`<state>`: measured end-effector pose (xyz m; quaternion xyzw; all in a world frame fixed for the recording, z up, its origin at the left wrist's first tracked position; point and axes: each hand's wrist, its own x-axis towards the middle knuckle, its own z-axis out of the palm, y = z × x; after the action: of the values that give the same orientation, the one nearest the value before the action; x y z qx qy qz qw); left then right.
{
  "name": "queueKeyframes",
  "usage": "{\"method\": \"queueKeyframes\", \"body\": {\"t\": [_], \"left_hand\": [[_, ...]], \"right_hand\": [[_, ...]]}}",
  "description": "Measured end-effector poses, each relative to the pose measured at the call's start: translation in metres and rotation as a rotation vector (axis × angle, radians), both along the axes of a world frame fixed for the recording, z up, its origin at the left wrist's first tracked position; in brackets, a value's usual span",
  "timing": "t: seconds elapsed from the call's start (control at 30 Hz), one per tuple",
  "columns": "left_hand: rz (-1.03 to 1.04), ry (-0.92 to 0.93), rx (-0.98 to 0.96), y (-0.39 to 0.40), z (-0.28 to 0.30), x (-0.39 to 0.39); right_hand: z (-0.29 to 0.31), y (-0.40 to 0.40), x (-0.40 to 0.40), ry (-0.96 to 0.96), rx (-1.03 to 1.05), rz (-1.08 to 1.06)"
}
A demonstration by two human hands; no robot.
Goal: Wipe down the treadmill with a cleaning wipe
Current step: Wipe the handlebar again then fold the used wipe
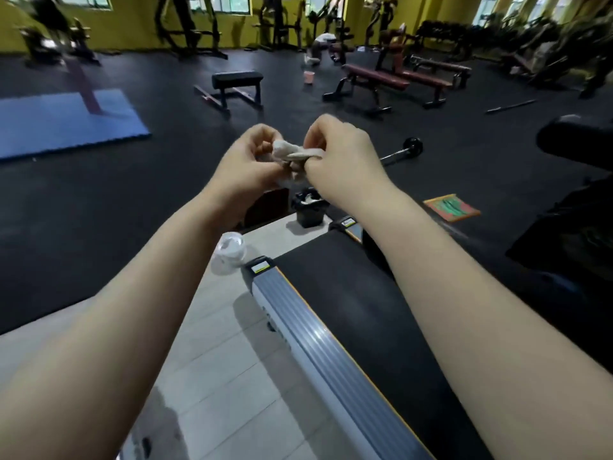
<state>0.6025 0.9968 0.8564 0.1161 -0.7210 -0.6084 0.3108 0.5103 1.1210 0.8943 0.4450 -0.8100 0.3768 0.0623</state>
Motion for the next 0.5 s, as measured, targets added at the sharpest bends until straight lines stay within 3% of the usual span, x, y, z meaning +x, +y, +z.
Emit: {"method": "queueKeyframes", "body": {"t": [0.13,0.23,0.37,0.5], "left_hand": [[-0.039,-0.13,0.099,-0.074,-0.057,0.028],[-0.051,-0.204,0.208,-0.116,-0.102,0.04],[-0.03,-0.299,0.446,-0.162,-0.151,0.037],[0.081,-0.376,0.541,-0.205,-0.199,0.01]], "right_hand": [[-0.066,-0.07,0.016,-0.021,0.031,0.15],[-0.118,-0.111,0.011,-0.19,0.063,0.228],[-0.184,-0.16,-0.002,-0.398,0.047,0.196],[-0.238,-0.211,-0.023,-0.407,0.085,0.189]]}}
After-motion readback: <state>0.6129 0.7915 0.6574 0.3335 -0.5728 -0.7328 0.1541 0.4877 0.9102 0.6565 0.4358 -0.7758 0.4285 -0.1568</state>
